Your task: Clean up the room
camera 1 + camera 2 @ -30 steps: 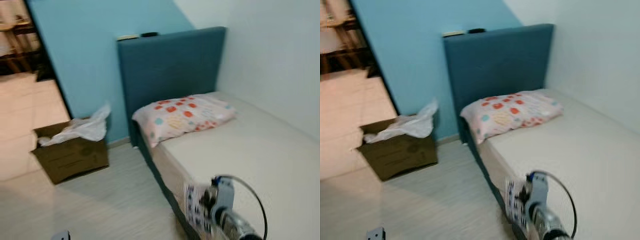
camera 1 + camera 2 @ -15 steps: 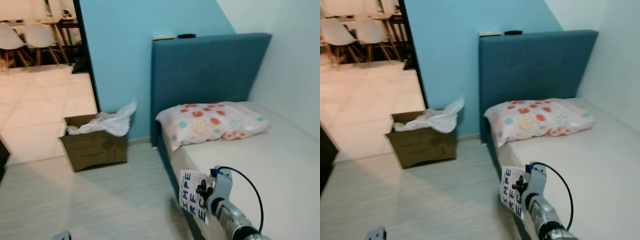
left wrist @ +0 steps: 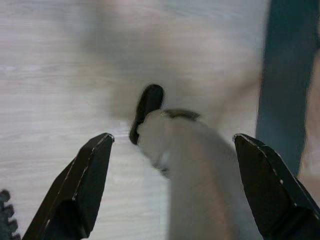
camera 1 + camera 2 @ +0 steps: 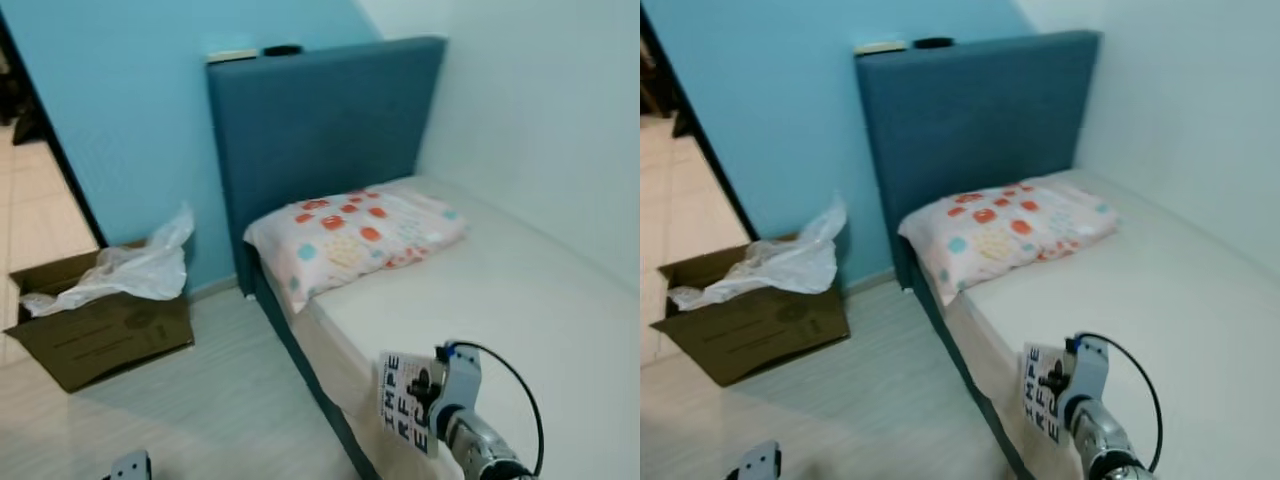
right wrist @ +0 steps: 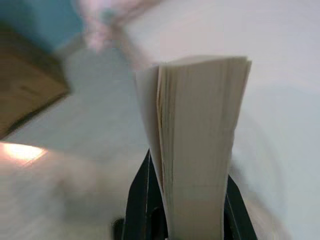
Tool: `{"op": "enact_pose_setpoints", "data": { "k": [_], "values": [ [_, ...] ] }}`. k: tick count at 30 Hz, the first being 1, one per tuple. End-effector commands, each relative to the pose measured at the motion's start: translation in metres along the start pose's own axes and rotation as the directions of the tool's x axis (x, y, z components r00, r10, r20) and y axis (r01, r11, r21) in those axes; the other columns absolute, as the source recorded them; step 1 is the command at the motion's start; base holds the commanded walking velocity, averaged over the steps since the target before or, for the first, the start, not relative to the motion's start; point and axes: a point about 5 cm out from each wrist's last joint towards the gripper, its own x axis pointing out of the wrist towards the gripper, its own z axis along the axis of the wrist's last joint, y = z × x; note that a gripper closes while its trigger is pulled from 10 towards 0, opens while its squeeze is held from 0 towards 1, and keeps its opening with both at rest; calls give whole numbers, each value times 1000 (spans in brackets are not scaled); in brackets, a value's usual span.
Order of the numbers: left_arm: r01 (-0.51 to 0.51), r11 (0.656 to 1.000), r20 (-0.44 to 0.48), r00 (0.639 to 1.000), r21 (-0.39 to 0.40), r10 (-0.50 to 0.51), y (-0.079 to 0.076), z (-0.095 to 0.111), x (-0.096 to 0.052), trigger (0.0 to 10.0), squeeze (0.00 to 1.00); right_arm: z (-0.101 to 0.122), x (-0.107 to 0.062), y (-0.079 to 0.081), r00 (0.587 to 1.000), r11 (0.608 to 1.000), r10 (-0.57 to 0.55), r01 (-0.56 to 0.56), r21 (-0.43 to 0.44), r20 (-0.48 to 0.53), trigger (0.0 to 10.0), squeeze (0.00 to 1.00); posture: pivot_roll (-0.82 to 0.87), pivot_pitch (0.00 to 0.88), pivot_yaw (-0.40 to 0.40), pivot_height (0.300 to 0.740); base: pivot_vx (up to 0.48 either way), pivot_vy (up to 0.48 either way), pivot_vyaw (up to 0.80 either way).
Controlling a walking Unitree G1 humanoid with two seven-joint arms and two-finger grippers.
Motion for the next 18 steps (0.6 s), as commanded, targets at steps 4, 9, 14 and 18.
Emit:
{"op": "enact_pose_setpoints", "data": {
  "k": [4, 9, 14, 18],
  "values": [
    [18, 1000, -5, 1000, 18, -18, -6, 1, 1, 10000, 0, 6, -2, -7, 1000, 1000, 6, -6, -2, 30, 10000, 0, -2, 0, -50, 740, 480, 0, 0],
    [20, 1000, -5, 1000, 18, -20, -6, 1, 1, 10000, 0, 6, -1, -5, 999, 1000, 17, -17, 5, 36, 10000, 0, -2, 0, -49, 740, 480, 0, 0],
    [17, 1000, -6, 1000, 18, -17, -6, 1, 1, 10000, 0, 7, -1, -4, 999, 1000, 19, -19, 6, 38, 10000, 0, -2, 0, -48, 740, 480, 0, 0],
    [-6, 1000, 5, 1000, -7, 6, -4, 2, 1, 10000, 0, 7, -1, -5, 999, 1000, 17, -18, 16, 36, 10000, 0, -3, 0, -48, 740, 65, 0, 0]
  ]
}}
